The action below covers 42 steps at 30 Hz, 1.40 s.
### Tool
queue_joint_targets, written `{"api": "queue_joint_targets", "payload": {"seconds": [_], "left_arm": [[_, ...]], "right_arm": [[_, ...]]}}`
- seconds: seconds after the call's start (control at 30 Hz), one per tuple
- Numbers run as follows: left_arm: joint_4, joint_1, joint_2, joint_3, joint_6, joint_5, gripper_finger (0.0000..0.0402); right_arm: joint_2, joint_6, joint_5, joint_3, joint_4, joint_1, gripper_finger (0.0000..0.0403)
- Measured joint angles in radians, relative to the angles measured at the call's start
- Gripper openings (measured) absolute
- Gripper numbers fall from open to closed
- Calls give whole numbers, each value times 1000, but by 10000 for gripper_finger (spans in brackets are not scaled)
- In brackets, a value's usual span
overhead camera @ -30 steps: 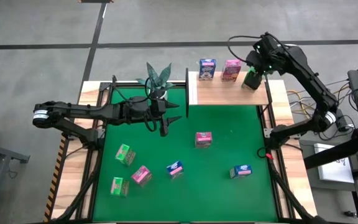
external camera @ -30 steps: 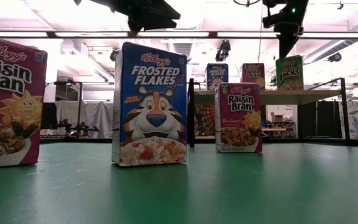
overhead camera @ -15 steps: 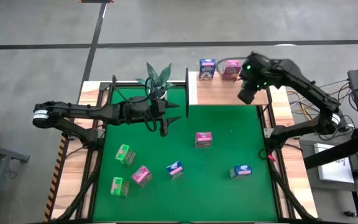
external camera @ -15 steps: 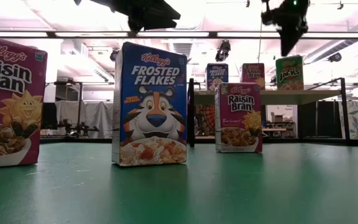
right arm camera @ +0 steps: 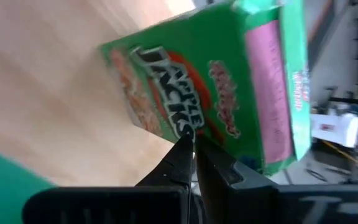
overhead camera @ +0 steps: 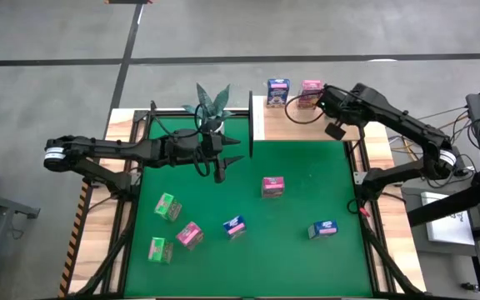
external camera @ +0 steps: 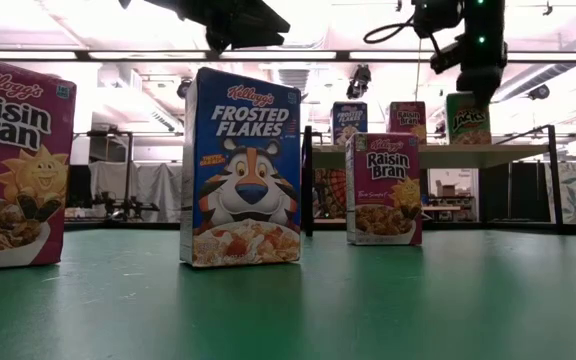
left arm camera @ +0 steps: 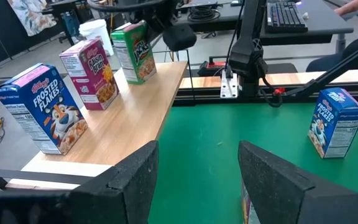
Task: Stack cereal on shelf
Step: Put the top green cereal box on the shelf
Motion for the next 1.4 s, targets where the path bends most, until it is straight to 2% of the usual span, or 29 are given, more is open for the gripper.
{"api": "queue_joint_targets", "payload": {"seconds": [0.27,0.4,0.53,0.73,1.0,1.17,1.4], "left_arm": [[1,0,0,0,0,0,204],[1,0,0,0,0,0,204],[0,0,0,0,0,0,204],[-3,0,0,0,0,0,204],[-6,0,0,0,0,0,204],[-9,0,0,0,0,0,204],[-8,0,0,0,0,0,204]], "right_arm": [[0,-41,17,-8,60,0,9],[0,-10,-36,-11,60,0,9],[0,-7,-35,-22,60,0,9],[0,-34,61,-43,71,0,9],[0,-109,70,-85,175,-22,9],[0,-93,69,-86,193,-36,9],[1,-68,-42,-88,189,-35,9]]}}
